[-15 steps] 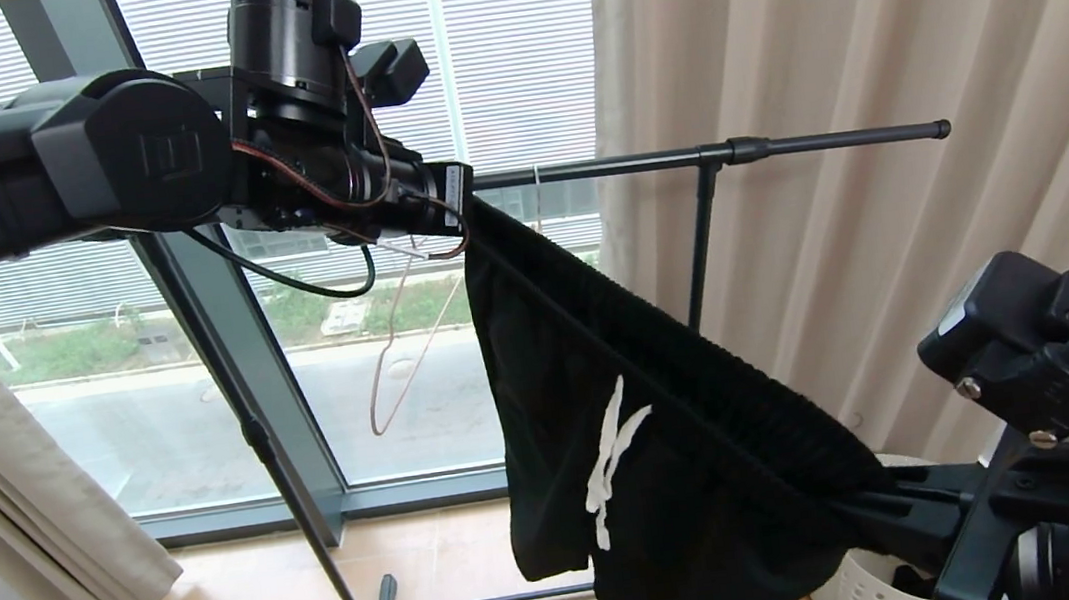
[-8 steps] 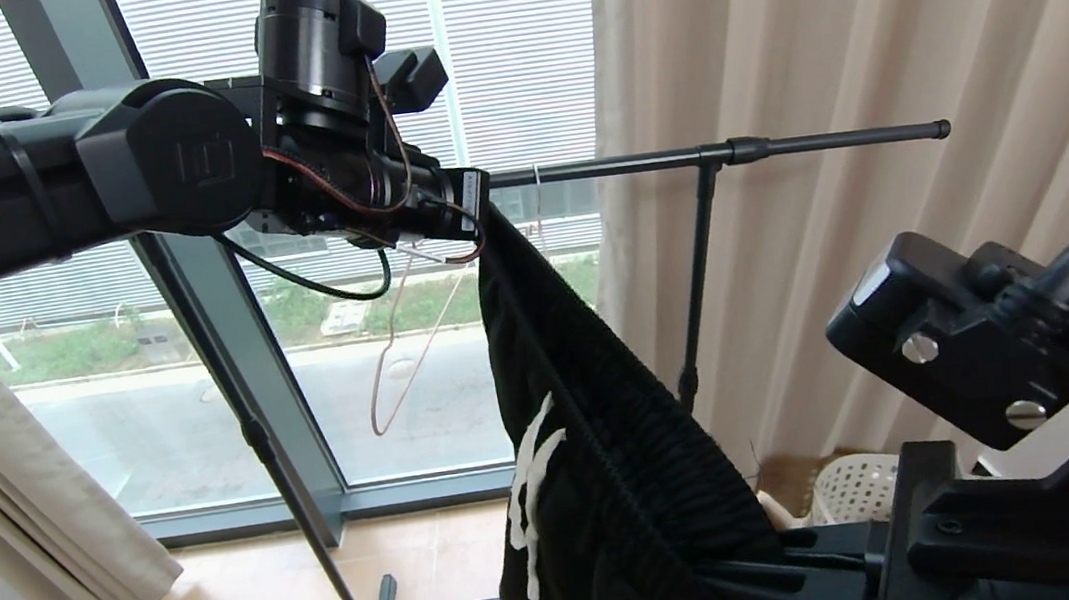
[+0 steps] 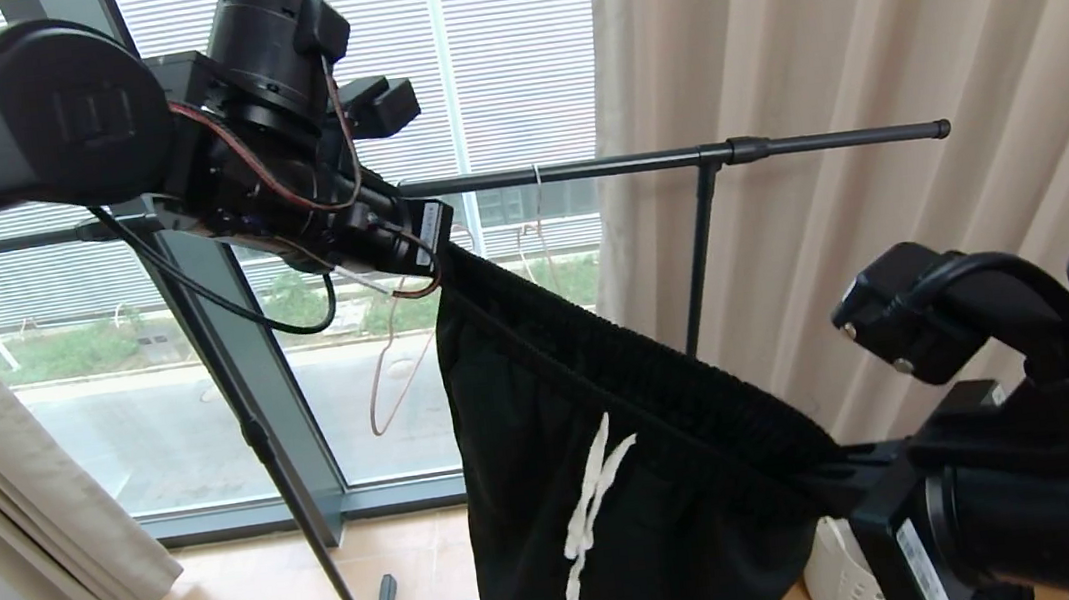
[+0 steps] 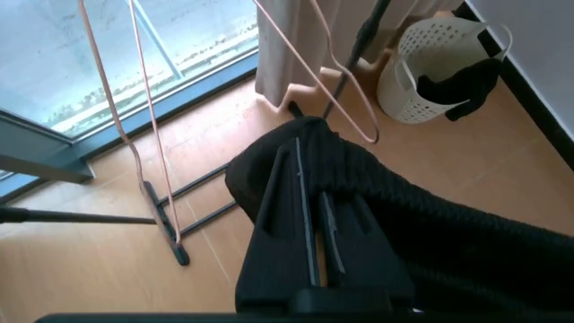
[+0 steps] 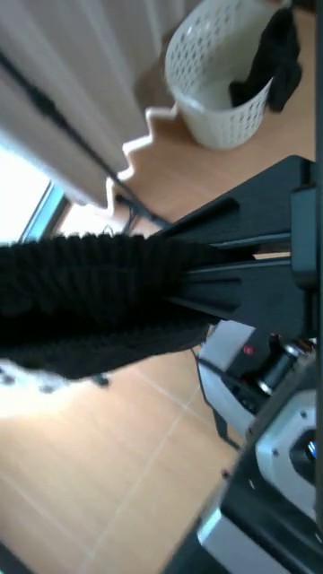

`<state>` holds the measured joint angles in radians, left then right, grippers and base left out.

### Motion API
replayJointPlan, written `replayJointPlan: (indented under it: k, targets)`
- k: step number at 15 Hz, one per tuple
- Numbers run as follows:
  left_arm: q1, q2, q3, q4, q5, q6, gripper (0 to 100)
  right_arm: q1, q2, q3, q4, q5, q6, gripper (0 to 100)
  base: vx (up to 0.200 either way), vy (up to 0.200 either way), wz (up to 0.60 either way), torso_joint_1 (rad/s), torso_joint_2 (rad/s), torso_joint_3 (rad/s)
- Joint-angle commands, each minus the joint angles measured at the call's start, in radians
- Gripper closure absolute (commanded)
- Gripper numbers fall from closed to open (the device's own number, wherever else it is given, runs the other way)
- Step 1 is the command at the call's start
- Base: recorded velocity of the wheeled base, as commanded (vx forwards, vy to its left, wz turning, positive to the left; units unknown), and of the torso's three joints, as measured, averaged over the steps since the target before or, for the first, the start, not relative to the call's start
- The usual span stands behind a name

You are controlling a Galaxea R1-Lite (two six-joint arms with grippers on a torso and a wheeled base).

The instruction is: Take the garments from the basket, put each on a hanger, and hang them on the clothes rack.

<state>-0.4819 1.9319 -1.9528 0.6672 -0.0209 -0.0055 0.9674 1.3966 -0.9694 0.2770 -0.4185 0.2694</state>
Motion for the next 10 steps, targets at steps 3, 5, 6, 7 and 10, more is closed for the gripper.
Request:
replayJointPlan:
  k: [3,5,6,7,10]
  targets:
    - [-0.006,-0.289,0.313,0.061,-0.001,0.002,100,-0.211,0.085,-0.131,-0.019,-0.106,-0.070,100,0.000,0.000,0.00,0.000,0.00,0.000]
    - [-0.035,-0.422,0.534,0.048,-0.001,-0.001,100,-0.228,0.193,-0.256,-0.022,-0.151,-0.067,100,0.000,0.000,0.00,0.000,0.00,0.000]
    - [-0.052,-0.472,0.618,0.023,-0.001,-0.002,100,-0.228,0.229,-0.301,-0.022,-0.158,-0.068,100,0.000,0.000,0.00,0.000,0.00,0.000]
    - [-0.089,-0.553,0.749,-0.021,-0.002,-0.002,100,-0.228,0.279,-0.365,-0.022,-0.160,-0.067,100,0.000,0.000,0.00,0.000,0.00,0.000]
    - [-0.215,-0.673,0.943,-0.083,-0.002,-0.019,100,-0.202,0.352,-0.439,-0.025,-0.157,-0.056,100,0.000,0.000,0.00,0.000,0.00,0.000]
